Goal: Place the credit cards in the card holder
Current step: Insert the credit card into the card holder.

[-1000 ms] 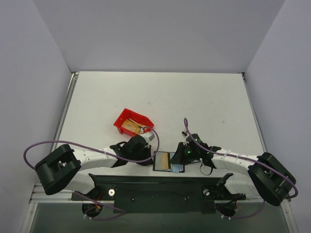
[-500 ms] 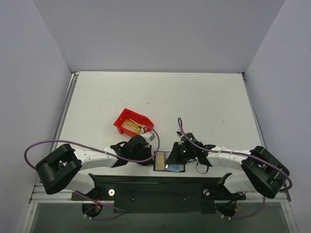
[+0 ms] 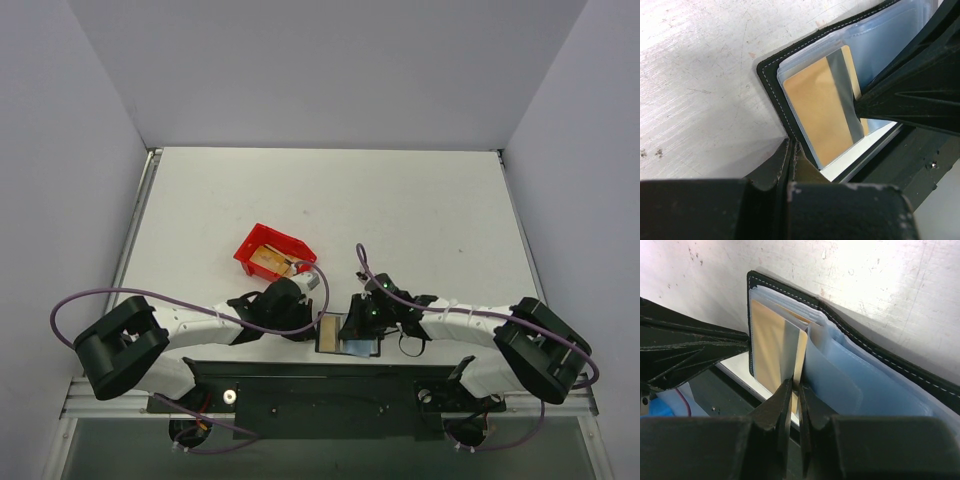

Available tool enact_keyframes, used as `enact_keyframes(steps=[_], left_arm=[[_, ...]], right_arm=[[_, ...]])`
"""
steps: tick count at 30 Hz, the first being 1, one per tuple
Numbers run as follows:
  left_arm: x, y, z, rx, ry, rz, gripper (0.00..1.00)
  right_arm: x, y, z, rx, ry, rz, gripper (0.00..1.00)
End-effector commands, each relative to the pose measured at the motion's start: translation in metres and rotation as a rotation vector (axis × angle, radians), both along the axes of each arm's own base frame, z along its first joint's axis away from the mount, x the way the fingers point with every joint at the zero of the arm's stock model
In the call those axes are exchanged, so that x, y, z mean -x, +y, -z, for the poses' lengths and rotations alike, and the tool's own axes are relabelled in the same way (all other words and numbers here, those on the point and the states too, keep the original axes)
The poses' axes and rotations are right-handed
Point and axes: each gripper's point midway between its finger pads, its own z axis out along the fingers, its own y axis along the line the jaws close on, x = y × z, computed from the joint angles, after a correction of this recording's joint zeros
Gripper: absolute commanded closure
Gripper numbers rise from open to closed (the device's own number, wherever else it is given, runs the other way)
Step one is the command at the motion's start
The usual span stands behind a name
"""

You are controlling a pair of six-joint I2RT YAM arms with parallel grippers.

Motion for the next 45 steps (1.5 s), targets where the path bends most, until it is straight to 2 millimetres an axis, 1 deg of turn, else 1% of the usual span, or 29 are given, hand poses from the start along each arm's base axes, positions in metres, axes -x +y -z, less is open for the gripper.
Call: enact_keyframes(steps=[1, 2, 3, 5, 14, 21, 25, 31, 34, 37, 42, 45], left_arm=[[-0.003, -0.006, -0.001, 0.007, -0.013, 0.017, 1.00], [-0.003, -0.006, 0.000, 0.007, -0.013, 0.017, 1.00], [-0.003, -0.006, -0.001, 0.008, -0.014, 0.017, 1.00], [-0.003, -0.006, -0.001, 0.009, -0.013, 0.016, 1.00], [-0.002, -0.005, -0.001, 0.013, -0.014, 0.014, 1.00], [-0.004, -0.006, -0.004, 0.019, -0.021, 0.012, 1.00], [-0.003, -0.007, -0.003, 0.020, -0.019, 0.014, 1.00], [-0.004, -0.009, -0.004, 0.026, -0.021, 0.020, 1.00], [-0.003, -0.009, -0.005, 0.031, -0.019, 0.025, 1.00], [-0.003, -0.009, -0.005, 0.033, -0.019, 0.026, 1.00], [-0.004, -0.012, -0.007, 0.038, -0.021, 0.029, 1.00], [-0.004, -0.013, -0.007, 0.038, -0.021, 0.031, 1.00]], right_arm=[[0.014, 0.002, -0.004, 0.025, 0.015, -0.076, 0.88], [0.015, 0.002, -0.005, 0.028, 0.014, -0.078, 0.85], [0.014, 0.001, -0.007, 0.027, 0.007, -0.076, 0.81], [0.012, 0.000, -0.009, 0.030, -0.001, -0.070, 0.78], [0.007, -0.009, -0.017, 0.077, -0.033, -0.052, 0.74], [0.005, -0.018, -0.017, 0.132, -0.043, -0.035, 0.73], [0.005, -0.019, -0.018, 0.129, -0.048, -0.029, 0.75], [0.009, -0.010, -0.014, 0.087, -0.016, -0.033, 0.81], [0.010, -0.007, -0.013, 0.070, -0.001, -0.036, 0.82], [0.011, -0.009, -0.009, 0.088, 0.008, -0.036, 0.83], [0.012, -0.016, -0.007, 0.132, 0.010, -0.035, 0.83], [0.012, -0.018, -0.006, 0.149, 0.007, -0.033, 0.80]])
